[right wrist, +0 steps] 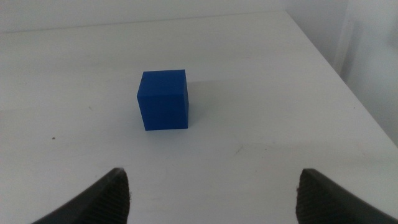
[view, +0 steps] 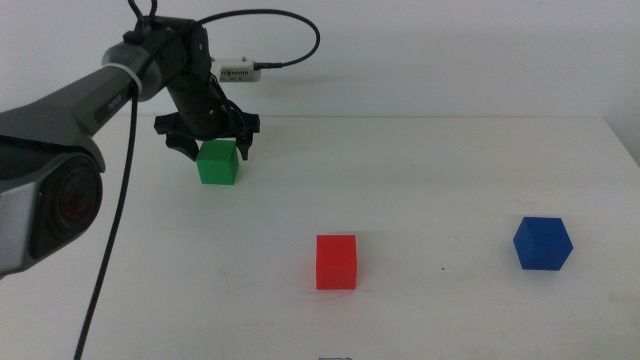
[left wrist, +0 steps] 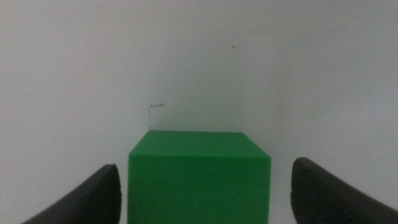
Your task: Stack red cubes first, then green, then blue cubes in a specific spot.
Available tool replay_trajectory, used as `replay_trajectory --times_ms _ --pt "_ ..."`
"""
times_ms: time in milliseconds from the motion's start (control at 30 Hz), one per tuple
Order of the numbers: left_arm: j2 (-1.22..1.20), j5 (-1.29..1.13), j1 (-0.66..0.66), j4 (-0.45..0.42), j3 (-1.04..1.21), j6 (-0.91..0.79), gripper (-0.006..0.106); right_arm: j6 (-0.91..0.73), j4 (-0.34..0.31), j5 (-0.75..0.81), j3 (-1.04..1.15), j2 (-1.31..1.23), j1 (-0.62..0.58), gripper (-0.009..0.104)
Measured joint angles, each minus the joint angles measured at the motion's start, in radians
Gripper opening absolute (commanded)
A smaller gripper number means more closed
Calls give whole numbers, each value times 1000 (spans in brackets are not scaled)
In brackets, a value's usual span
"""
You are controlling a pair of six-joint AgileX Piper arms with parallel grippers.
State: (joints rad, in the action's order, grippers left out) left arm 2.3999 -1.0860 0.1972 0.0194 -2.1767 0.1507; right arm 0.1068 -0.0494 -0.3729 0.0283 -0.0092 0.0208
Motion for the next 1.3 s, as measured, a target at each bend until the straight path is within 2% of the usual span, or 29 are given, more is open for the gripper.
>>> replay_trajectory --times_ms 167,467,600,700,900,1033,1167,1300 --pt "7 7 0 0 0 0 78 0 0 0 0 0 0 74" --pt "15 3 0 -2 -3 -2 28 0 0 0 0 0 0 74" --pt "-2 -71 -5 37 -4 -3 16 0 0 0 0 0 0 74" --pt "-51 -137 -10 61 -3 -7 14 0 0 0 0 0 0 74" --pt "-271 -143 22 38 88 16 14 0 0 0 0 0 0 74" --pt "-478 -114 141 -26 326 153 14 0 0 0 0 0 0 74" --pt "-665 60 306 -93 630 326 14 0 0 0 0 0 0 74" --pt "-747 143 409 -126 737 467 14 0 0 0 0 0 0 74"
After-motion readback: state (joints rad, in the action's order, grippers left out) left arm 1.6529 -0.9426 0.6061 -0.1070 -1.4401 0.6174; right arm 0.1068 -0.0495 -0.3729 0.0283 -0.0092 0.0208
